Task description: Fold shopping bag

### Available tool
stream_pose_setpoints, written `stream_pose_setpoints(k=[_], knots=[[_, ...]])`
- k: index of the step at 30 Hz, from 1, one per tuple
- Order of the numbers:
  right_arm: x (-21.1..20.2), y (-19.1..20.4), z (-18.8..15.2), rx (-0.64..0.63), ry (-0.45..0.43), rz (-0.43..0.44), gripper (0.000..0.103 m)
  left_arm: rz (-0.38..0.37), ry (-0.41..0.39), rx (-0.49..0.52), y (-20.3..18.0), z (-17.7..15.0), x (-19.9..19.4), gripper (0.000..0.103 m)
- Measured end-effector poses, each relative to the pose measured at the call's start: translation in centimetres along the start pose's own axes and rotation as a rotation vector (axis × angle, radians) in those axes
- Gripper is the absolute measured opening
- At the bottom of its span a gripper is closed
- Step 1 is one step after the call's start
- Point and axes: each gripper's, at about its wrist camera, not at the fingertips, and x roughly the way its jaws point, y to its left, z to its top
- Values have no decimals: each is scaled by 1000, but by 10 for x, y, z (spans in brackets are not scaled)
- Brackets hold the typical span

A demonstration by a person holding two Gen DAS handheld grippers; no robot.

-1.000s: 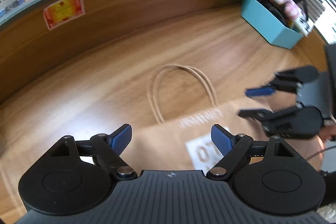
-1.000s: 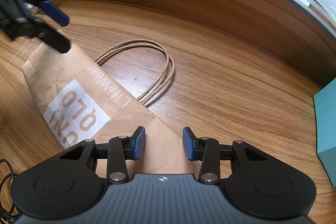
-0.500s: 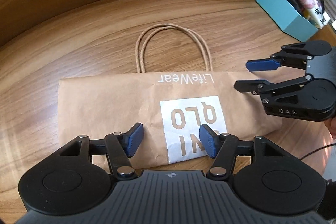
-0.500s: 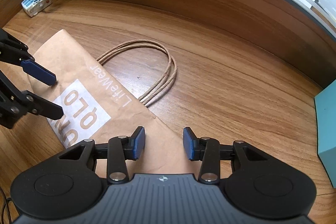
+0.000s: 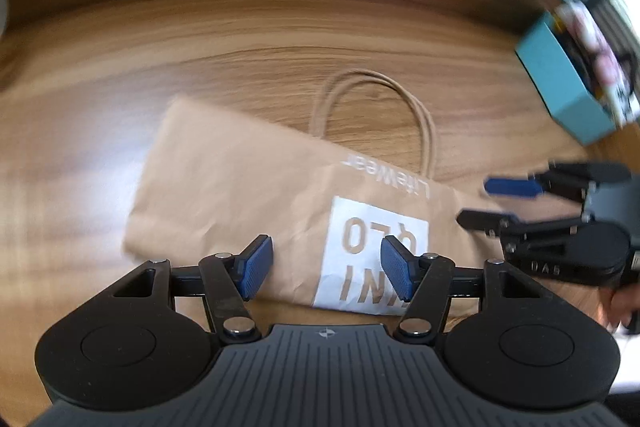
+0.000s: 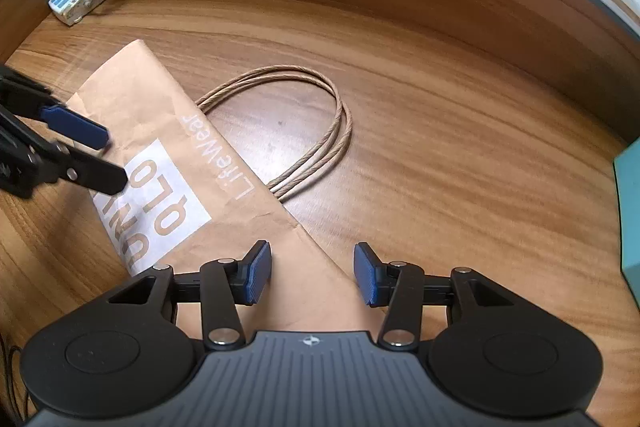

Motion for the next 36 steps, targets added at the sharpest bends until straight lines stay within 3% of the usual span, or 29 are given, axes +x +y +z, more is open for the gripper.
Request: stream_pose_setpoints(k=[4, 15, 25, 36], knots=[[-3, 3, -8, 53, 11, 5, 52, 24, -21, -157, 22, -18, -13, 64], [-10, 14, -28, 121, 46, 29, 55, 19, -26, -311, 52, -30, -6, 65], [-13, 22, -37, 146, 63, 38, 55, 28, -20, -303, 60, -25, -3, 66], [-15, 23, -44, 189, 75, 47, 58, 41, -45, -222, 47, -31, -18, 65]])
